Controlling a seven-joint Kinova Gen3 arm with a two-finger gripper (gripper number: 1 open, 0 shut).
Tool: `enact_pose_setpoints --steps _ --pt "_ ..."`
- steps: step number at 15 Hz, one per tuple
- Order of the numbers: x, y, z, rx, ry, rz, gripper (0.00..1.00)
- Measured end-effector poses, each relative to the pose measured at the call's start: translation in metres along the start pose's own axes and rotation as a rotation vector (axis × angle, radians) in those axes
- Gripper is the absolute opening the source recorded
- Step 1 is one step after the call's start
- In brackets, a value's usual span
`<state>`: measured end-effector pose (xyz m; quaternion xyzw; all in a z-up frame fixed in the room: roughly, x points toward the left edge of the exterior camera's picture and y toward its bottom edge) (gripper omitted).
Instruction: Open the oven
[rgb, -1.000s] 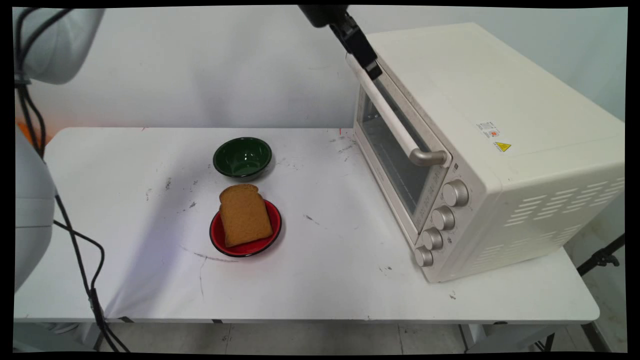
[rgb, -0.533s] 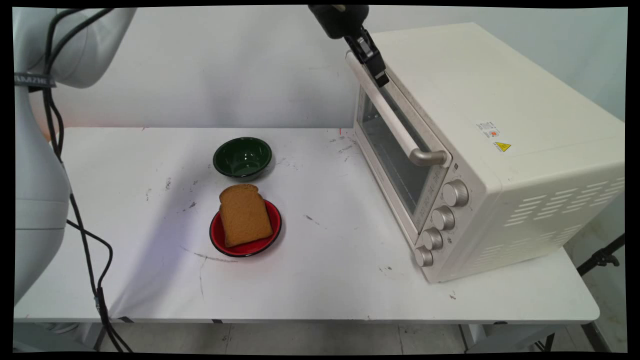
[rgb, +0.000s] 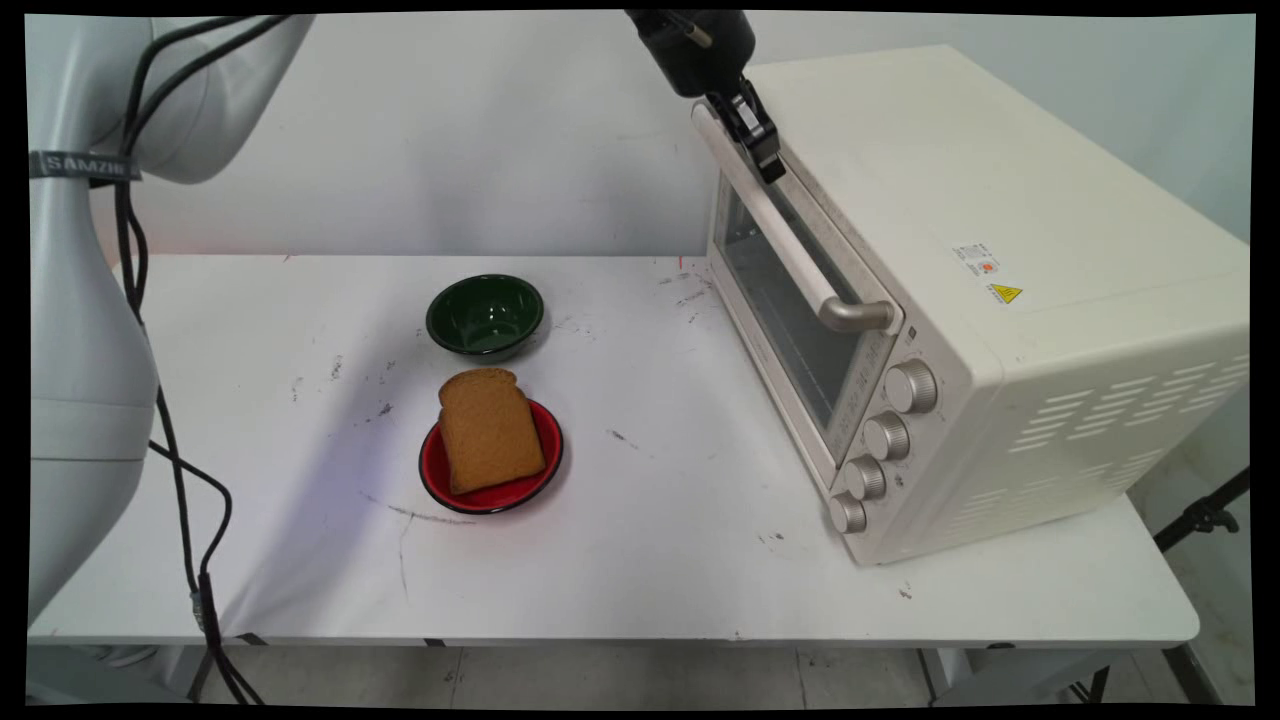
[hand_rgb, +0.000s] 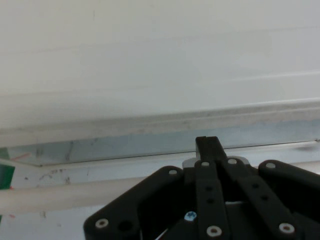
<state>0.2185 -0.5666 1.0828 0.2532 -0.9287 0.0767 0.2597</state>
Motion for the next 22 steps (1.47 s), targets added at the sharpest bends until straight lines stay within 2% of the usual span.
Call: enact_pose_setpoints --steps 8,12,19,22 --pt "-0.002 0.001 0.023 0.007 -0.018 -0.002 0.0" --pt "-0.008 0.005 0.024 0.012 -0.026 0.003 0.0" --pt "-0.042 0.014 0.003 0.033 -0.028 0.011 0.0" --pt "-0.065 0.017 -0.004 0.036 -0.025 0.01 0.0"
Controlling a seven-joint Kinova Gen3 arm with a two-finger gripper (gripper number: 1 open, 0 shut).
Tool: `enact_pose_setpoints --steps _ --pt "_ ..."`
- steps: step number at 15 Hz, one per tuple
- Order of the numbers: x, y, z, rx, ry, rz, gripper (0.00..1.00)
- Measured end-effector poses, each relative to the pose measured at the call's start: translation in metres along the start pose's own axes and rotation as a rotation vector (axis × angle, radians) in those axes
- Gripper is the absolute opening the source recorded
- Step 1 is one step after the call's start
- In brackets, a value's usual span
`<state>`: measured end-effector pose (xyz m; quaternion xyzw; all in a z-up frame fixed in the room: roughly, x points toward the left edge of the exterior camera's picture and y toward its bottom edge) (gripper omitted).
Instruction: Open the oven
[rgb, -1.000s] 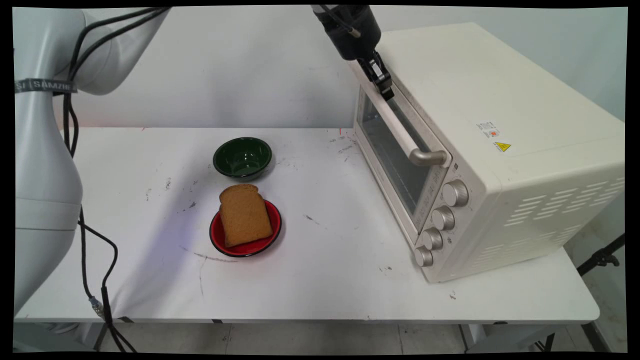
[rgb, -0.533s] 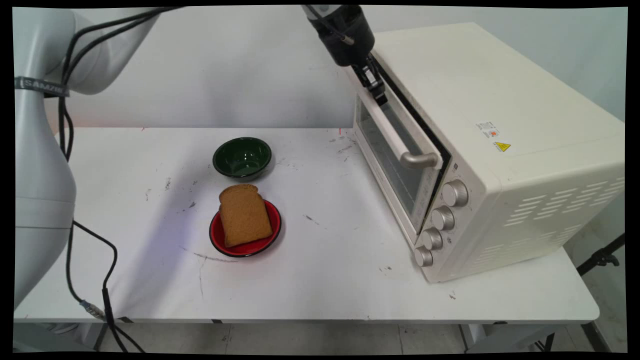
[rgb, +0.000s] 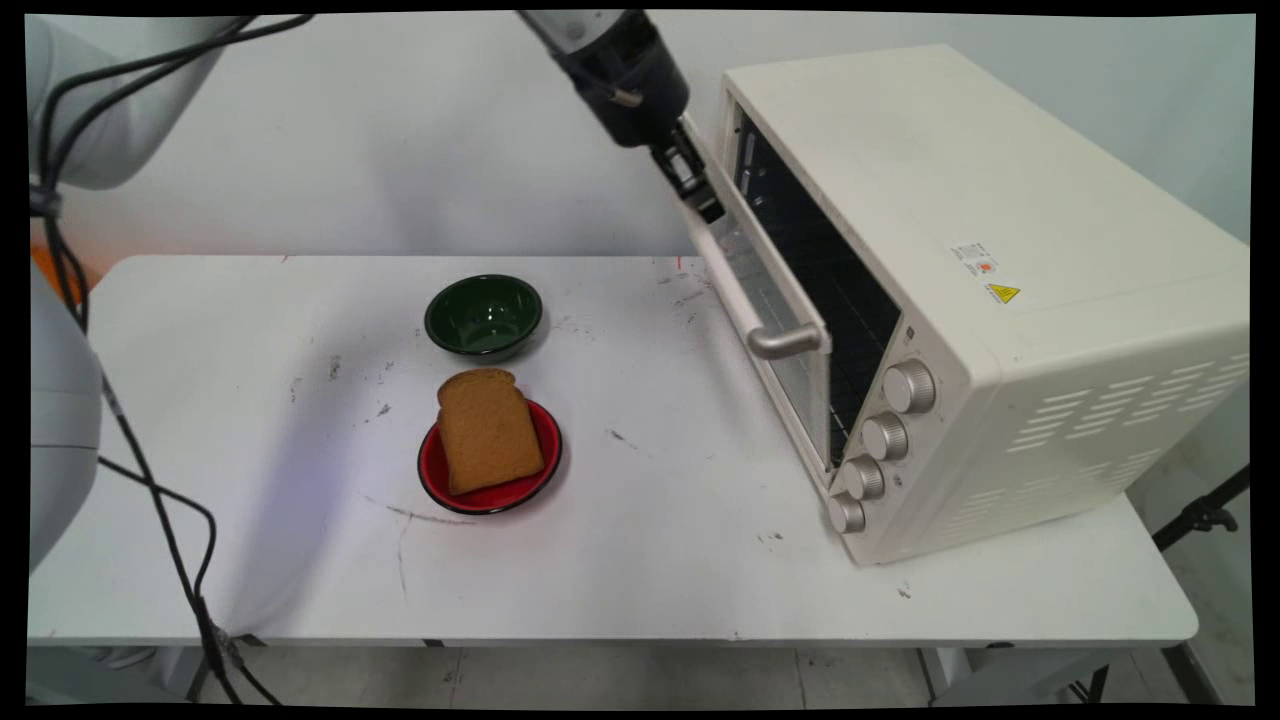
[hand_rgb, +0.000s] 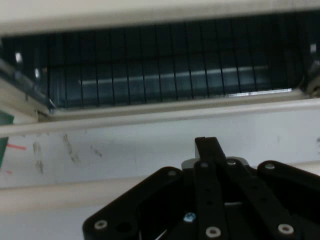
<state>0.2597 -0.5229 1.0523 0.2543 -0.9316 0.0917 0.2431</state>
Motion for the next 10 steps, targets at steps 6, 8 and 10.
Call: enact_pose_setpoints --steps 6,8,10 --pt "-0.052 0.004 -0.002 0.001 0.018 -0.016 0.0" --pt "-0.07 0.003 0.0 0.003 0.036 -0.026 0.0" --pt "-0.088 0.002 0.002 0.006 0.058 -0.037 0.0"
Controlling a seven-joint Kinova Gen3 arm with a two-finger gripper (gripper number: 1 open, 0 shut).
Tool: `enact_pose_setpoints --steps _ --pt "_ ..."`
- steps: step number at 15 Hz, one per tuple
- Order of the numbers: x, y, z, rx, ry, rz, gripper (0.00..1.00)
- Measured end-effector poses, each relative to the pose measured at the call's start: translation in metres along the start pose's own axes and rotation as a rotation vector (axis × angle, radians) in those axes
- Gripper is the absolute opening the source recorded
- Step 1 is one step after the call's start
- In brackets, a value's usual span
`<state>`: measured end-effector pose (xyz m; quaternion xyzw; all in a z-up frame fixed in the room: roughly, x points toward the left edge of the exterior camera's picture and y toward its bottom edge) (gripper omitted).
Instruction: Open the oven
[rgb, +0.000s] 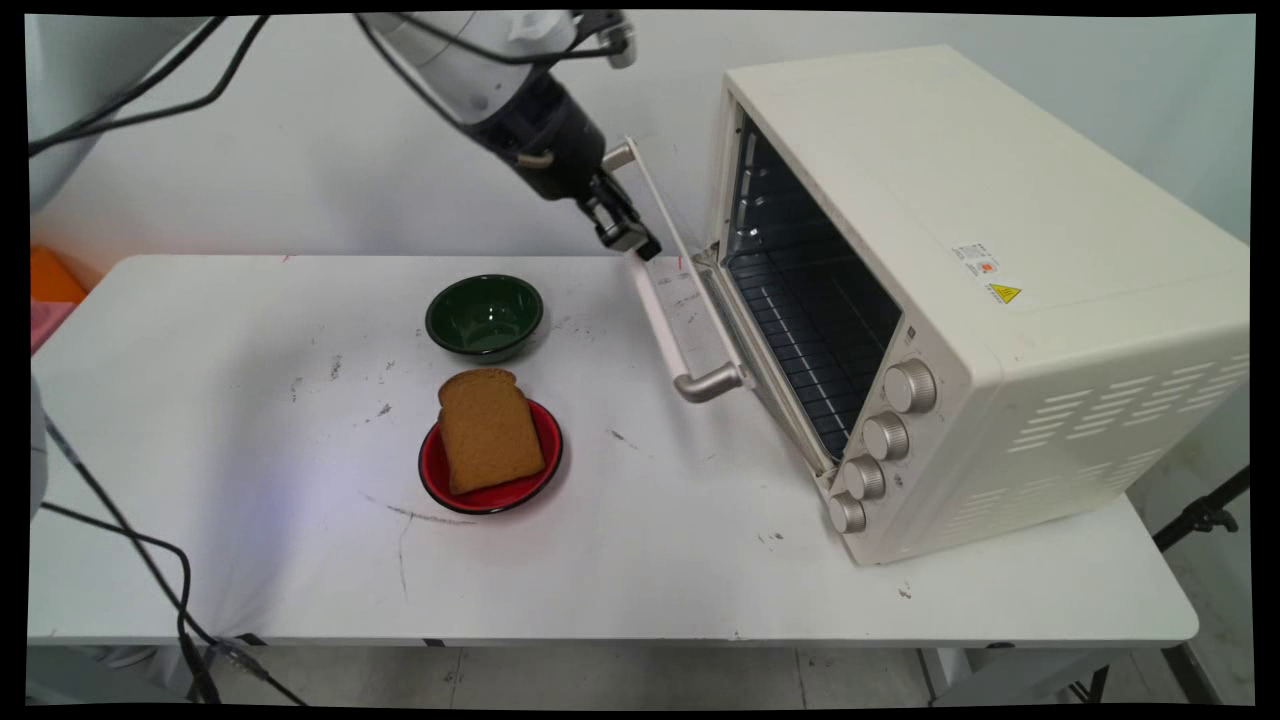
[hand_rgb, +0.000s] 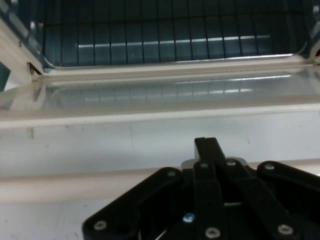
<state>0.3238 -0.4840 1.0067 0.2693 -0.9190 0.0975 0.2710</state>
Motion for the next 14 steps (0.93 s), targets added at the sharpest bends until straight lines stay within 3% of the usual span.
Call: enact_pose_setpoints --steps 7,14 --pt "-0.065 -0.001 0.009 0.001 0.071 -0.023 0.0" --pt "-0.107 -0.003 0.027 0.001 0.139 -0.035 0.0"
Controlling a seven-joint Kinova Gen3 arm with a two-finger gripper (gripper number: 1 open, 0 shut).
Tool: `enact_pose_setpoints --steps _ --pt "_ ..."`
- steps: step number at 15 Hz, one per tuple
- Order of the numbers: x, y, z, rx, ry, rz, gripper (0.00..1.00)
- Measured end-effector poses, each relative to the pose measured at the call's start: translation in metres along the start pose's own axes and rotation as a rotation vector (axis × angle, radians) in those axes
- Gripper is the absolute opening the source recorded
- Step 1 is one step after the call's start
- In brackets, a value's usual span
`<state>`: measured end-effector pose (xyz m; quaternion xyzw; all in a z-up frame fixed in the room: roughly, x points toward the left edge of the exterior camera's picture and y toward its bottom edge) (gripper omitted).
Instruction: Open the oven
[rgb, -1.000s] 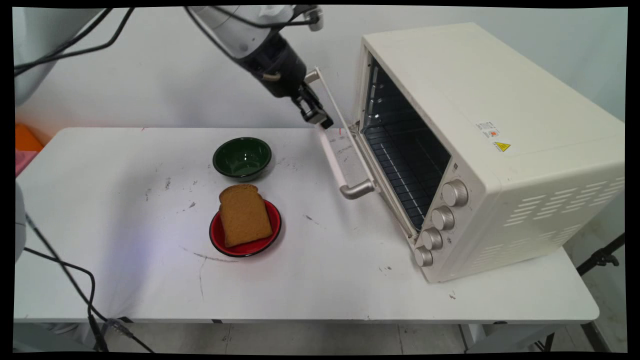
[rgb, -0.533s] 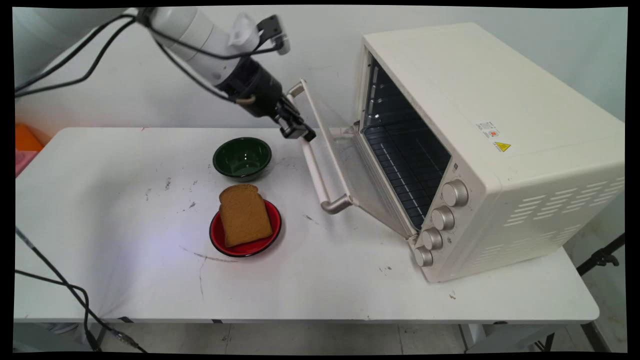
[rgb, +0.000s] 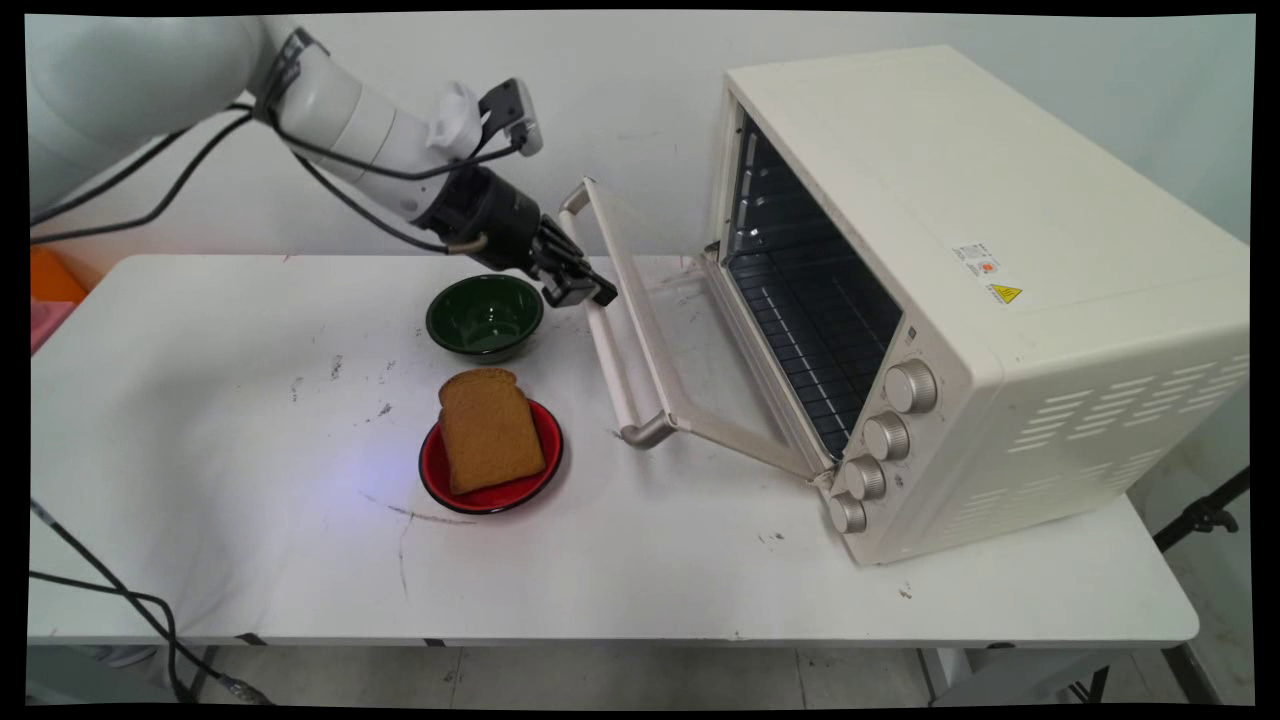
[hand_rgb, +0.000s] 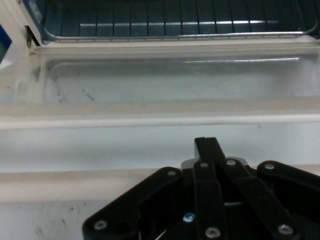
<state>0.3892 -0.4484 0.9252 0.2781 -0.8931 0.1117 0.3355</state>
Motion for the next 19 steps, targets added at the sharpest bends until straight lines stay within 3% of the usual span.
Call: enact_pose_setpoints --steps 8,19 --pt "-0.039 -0.001 0.014 -0.004 0.05 -0.01 0.0" --pt "-0.076 0.008 0.015 -0.025 0.069 -0.002 0.0"
